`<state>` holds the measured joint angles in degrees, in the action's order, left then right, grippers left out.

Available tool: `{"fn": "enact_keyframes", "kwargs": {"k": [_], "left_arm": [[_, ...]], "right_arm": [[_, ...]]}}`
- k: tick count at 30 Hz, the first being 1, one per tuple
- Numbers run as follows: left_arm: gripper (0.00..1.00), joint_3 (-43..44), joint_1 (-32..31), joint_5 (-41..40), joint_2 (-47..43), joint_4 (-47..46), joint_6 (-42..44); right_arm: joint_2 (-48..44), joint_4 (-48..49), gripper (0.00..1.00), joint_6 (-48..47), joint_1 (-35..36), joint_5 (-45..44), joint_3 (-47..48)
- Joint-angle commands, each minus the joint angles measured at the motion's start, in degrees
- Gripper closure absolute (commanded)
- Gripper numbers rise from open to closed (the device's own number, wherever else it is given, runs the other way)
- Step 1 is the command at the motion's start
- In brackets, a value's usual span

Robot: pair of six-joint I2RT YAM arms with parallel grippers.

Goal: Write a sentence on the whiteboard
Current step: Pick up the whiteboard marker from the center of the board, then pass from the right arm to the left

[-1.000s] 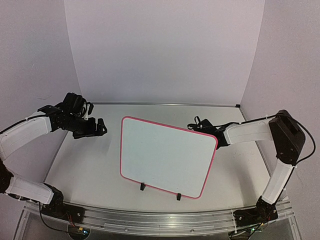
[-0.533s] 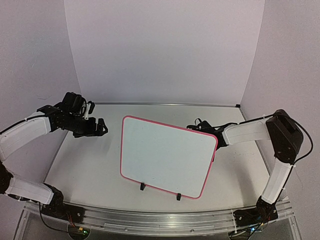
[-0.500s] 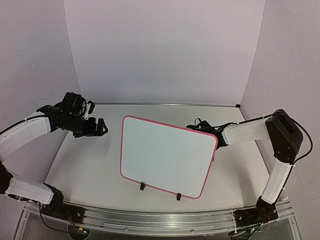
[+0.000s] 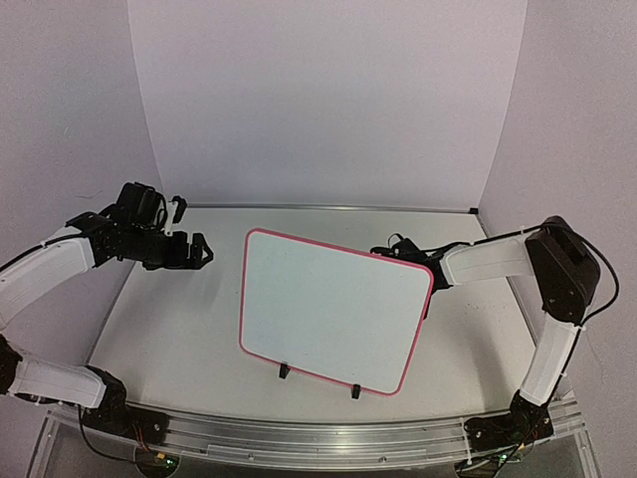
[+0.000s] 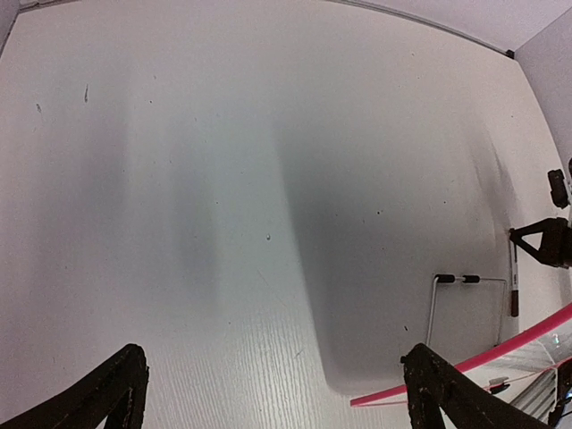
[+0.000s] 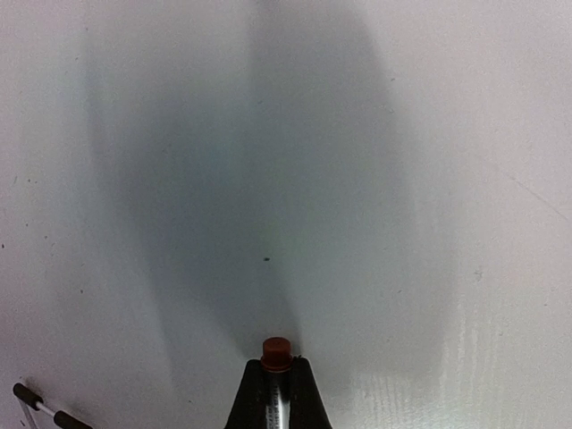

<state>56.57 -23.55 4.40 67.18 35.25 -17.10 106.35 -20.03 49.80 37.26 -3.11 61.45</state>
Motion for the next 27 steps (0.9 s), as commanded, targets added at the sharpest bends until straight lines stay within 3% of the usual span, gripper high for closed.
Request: {"fn": "enact_keyframes", "kwargs": {"k": [1, 7, 11, 15, 21, 27], "left_arm": [[0.0, 4.2, 0.3, 0.7, -1.5, -3.7, 3.4], [0.0, 10.2, 0.2, 3.2, -0.8, -6.9, 7.2], [0.0, 14.1, 0.1, 7.3, -0.4, -8.4, 8.3], [0.0, 17.9, -1.4, 13.0, 0.2, -10.8, 7.7], [0.01, 25.2, -11.5, 15.2, 4.2, -12.6, 8.2], [0.03, 31.5, -19.1, 14.9, 9.4, -14.0, 9.8]], "right_arm": [[-6.5, -3.7, 1.0, -1.1, -4.7, -5.5, -0.4], [-16.9, -6.7, 1.0, -6.2, -10.1, -11.0, 3.1], [-22.1, -9.6, 1.0, -9.9, -10.3, -15.4, 8.4], [-27.1, -10.0, 1.0, -13.0, -10.3, -14.2, 13.5], [-32.1, -9.5, 1.0, -15.3, -8.3, -11.2, 22.1], [-31.0, -5.5, 1.0, -17.2, -1.9, -8.6, 31.1]]}}
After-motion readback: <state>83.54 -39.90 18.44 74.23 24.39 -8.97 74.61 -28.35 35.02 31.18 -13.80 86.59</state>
